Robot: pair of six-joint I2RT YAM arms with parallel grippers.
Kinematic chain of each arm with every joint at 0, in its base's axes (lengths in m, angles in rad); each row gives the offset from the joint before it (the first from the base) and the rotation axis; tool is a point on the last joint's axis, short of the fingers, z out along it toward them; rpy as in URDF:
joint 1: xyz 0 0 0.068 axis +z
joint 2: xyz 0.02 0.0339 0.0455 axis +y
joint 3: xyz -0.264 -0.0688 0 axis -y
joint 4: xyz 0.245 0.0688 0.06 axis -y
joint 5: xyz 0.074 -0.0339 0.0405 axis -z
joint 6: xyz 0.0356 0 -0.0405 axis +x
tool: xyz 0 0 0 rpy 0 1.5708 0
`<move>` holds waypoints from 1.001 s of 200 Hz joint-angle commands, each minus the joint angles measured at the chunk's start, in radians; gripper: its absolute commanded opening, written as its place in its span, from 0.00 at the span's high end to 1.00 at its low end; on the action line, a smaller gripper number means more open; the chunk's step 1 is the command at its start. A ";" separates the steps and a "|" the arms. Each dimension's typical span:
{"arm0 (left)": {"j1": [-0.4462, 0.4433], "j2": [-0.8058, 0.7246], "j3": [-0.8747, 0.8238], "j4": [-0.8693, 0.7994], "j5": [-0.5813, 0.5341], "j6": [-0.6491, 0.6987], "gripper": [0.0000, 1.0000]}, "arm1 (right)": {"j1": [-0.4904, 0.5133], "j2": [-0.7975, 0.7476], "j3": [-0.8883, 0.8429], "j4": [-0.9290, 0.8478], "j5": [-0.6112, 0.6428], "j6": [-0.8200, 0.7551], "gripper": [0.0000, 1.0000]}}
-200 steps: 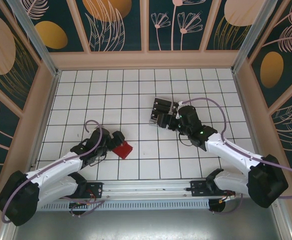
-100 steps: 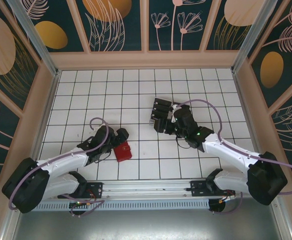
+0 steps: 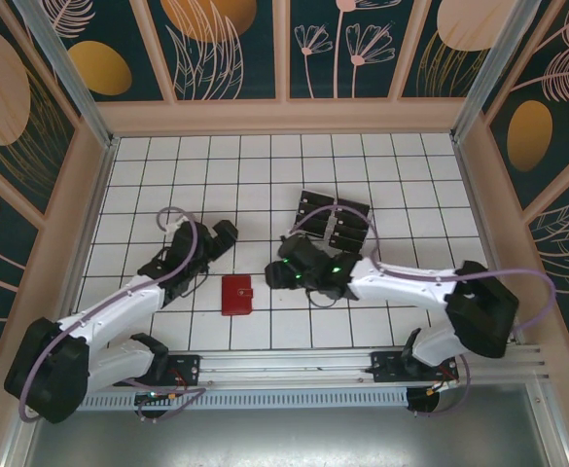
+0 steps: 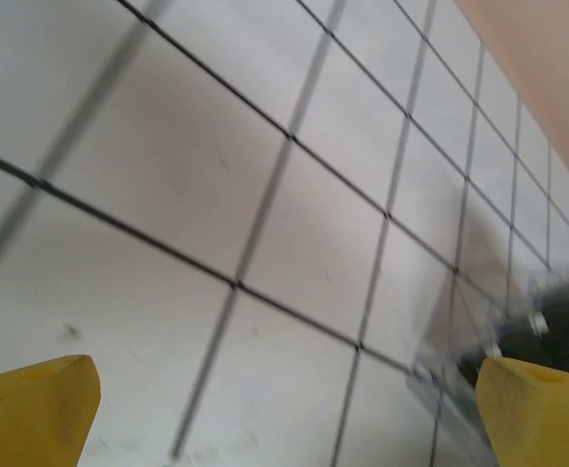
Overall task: Put the credit cards into the card holder
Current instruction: Rotate the card holder at the bottom-center of the table, then pick up the card holder from the bottom-center of the table.
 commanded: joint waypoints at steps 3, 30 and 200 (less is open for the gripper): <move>0.132 0.014 0.046 -0.060 0.032 0.123 0.01 | 0.066 0.137 0.136 -0.096 0.099 0.076 0.45; 0.256 0.055 0.083 -0.048 0.102 0.176 0.01 | 0.113 0.300 0.304 -0.199 0.129 0.095 0.50; 0.418 0.135 0.106 0.041 0.264 0.223 0.01 | 0.200 0.612 0.679 -0.491 0.204 0.126 0.56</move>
